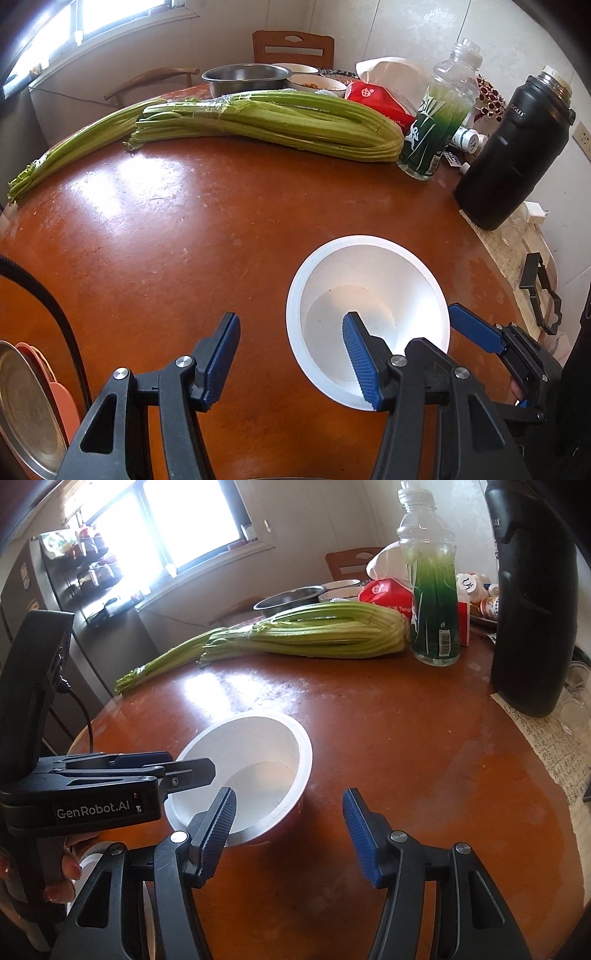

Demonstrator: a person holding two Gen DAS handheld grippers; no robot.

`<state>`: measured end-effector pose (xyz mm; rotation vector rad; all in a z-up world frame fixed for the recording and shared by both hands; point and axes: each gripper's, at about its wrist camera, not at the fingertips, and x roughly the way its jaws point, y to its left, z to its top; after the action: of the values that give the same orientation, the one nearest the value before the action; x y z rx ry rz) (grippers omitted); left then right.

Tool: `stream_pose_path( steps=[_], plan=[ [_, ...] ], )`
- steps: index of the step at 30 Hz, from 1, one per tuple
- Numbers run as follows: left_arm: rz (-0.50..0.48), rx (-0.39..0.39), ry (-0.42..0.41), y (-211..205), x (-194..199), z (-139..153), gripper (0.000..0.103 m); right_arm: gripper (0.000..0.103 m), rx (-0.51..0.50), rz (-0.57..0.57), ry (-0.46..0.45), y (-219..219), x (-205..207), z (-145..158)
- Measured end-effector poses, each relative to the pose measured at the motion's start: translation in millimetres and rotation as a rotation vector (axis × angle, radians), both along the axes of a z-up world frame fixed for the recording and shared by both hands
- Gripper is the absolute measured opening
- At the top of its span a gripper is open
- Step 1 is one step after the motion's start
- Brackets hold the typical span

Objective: Organize plates and bowls
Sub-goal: 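Move the left tool to the red-labeled white paper cup and close on its rim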

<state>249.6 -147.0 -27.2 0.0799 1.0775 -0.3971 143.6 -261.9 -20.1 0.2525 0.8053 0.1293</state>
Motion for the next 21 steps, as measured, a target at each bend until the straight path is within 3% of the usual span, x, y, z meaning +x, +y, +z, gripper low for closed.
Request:
stream_pose_path(
  steps=[21],
  plan=[
    [-0.011, -0.051, 0.071, -2.1, 9.9, -14.7, 0.057, 0.062, -0.011, 0.072, 0.005, 21.2, 6.9, -1.4]
  ],
)
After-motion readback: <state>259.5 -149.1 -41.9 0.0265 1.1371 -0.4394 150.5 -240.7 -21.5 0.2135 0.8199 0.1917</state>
